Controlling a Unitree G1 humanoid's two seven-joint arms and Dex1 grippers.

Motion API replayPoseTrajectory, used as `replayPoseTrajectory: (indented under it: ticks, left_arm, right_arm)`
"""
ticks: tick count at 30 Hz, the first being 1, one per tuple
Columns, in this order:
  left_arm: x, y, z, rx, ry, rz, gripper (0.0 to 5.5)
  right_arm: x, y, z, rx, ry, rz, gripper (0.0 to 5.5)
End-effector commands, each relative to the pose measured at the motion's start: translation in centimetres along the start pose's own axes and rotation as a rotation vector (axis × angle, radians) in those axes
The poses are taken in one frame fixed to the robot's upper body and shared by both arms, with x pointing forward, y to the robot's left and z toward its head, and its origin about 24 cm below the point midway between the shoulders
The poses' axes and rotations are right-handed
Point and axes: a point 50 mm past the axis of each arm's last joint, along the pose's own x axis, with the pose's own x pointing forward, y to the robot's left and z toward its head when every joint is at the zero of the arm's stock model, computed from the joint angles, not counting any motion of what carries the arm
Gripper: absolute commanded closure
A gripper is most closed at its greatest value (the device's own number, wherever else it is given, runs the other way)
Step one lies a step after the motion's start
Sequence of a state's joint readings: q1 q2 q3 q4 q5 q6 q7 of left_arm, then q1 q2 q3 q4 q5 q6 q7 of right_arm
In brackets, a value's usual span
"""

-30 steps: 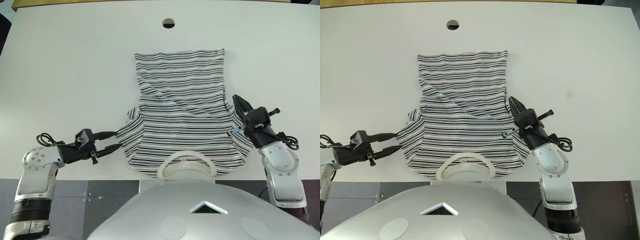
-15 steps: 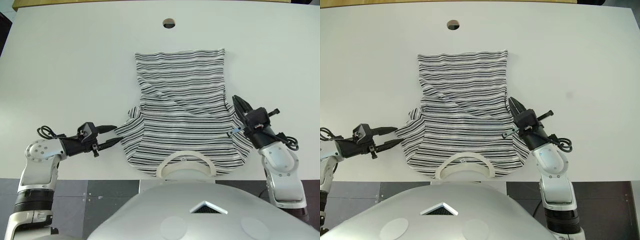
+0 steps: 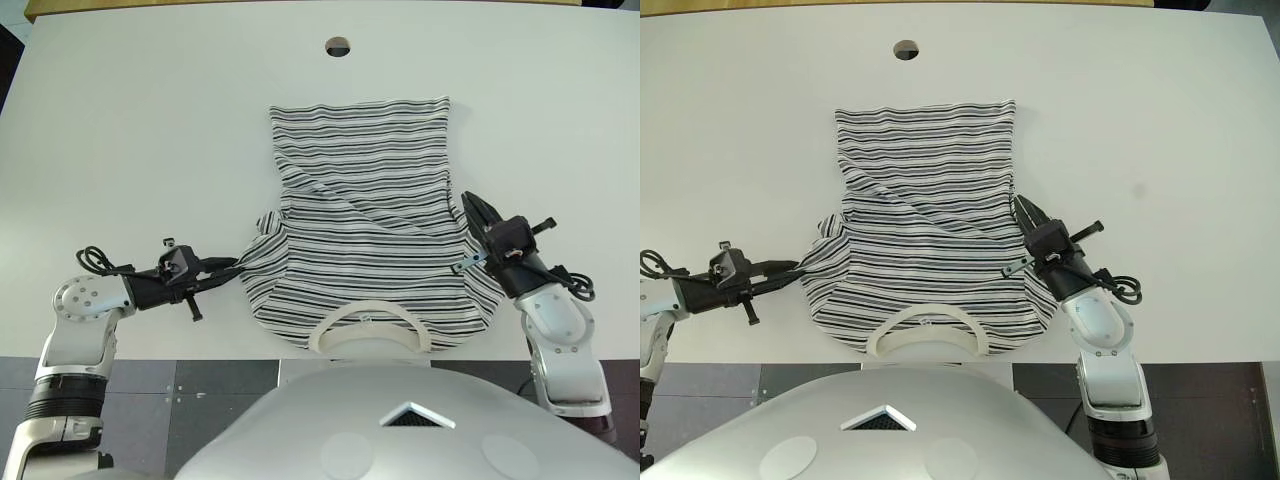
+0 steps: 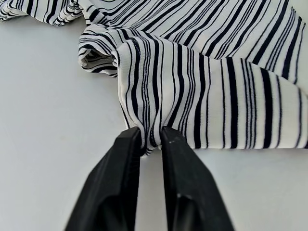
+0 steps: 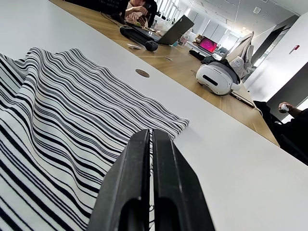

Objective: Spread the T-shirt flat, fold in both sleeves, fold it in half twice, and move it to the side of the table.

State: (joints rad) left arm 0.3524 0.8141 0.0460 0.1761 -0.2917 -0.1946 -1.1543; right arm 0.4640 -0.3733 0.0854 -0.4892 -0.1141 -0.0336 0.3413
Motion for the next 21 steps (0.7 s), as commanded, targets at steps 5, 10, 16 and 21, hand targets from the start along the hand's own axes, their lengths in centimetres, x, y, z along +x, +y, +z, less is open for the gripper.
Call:
replayPoseTrajectory:
  ticks: [5,10,16,21]
  left_arm:
    - [-0.5,-0.3,1.9,-0.063,-0.083,0.020,5.39]
    - [0.3,-0.8,4.6,0.041,-0.125,-0.009,5.39]
    - [2.6,-0.8,7.8,0.213,-0.087,-0.050,5.39]
    - [5.9,-2.5,9.3,0.294,-0.111,-0.141,5.39]
  right_arm:
    - [0.1,0.0,0.2,-0.009,-0.009,-0.004,5.40]
    - [0.3,0.0,0.2,-0.009,-0.014,-0.006,5.40]
    - [0.6,0.1,0.1,-0.007,-0.016,-0.001,5.40]
    - [0.8,-0.3,-0.1,-0.012,-0.011,0.005,5.40]
